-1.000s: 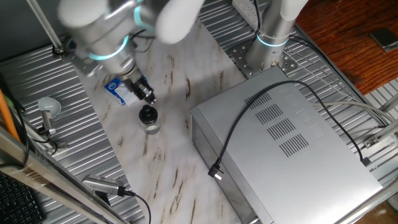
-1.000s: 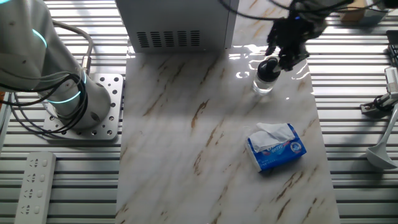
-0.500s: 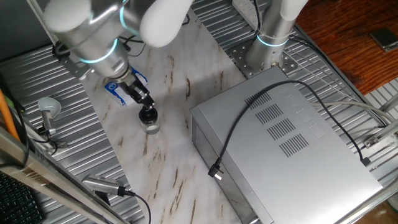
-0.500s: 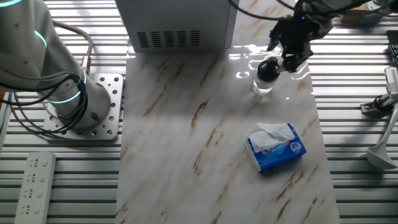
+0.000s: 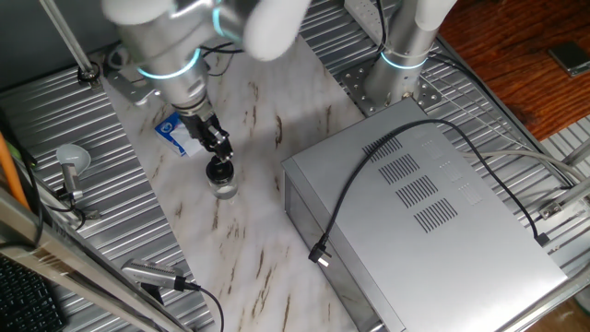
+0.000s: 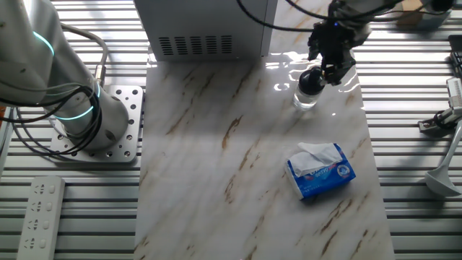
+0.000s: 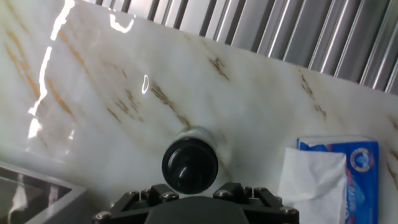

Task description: Unscrew the lid from the jar

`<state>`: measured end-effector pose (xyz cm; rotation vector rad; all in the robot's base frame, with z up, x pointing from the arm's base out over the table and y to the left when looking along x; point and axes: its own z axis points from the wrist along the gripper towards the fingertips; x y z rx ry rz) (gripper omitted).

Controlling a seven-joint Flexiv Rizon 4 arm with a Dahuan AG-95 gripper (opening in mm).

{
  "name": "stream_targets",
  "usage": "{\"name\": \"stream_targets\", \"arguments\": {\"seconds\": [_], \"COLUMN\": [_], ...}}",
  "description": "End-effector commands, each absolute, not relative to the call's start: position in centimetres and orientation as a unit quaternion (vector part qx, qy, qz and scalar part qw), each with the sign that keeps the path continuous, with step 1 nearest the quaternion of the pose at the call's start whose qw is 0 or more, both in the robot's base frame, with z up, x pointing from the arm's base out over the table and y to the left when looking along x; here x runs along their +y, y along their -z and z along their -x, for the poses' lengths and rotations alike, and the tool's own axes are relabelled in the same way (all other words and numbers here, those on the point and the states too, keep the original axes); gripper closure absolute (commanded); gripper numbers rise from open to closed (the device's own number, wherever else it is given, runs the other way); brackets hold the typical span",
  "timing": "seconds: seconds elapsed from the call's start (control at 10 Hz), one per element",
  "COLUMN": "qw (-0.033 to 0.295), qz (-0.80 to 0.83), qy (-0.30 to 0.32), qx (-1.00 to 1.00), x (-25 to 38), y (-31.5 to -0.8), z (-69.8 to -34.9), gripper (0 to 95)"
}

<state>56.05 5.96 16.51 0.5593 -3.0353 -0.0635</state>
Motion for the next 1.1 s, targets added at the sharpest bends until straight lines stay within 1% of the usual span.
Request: {"name": "stream_targets", "arguments": {"seconds": [0.1,0.2,0.3,0.7,0.8,1.1], "qw": [0.036,0.038,0.041,0.041,0.043,0.049], "qz": [-0.182,-0.184,-0.185,-0.171,-0.147,-0.088], "qy": [0.027,0.028,0.031,0.029,0.036,0.029], "qx": [-0.982,-0.982,-0.981,-0.984,-0.988,-0.995], "x": [6.2,6.3,6.4,6.7,6.8,6.8], "y": [-16.3,-16.3,-16.2,-15.6,-15.4,-14.9], "z": [-56.6,-56.7,-56.7,-56.8,-56.8,-56.8], "gripper": [38.0,38.0,19.0,19.0,19.0,19.0]}}
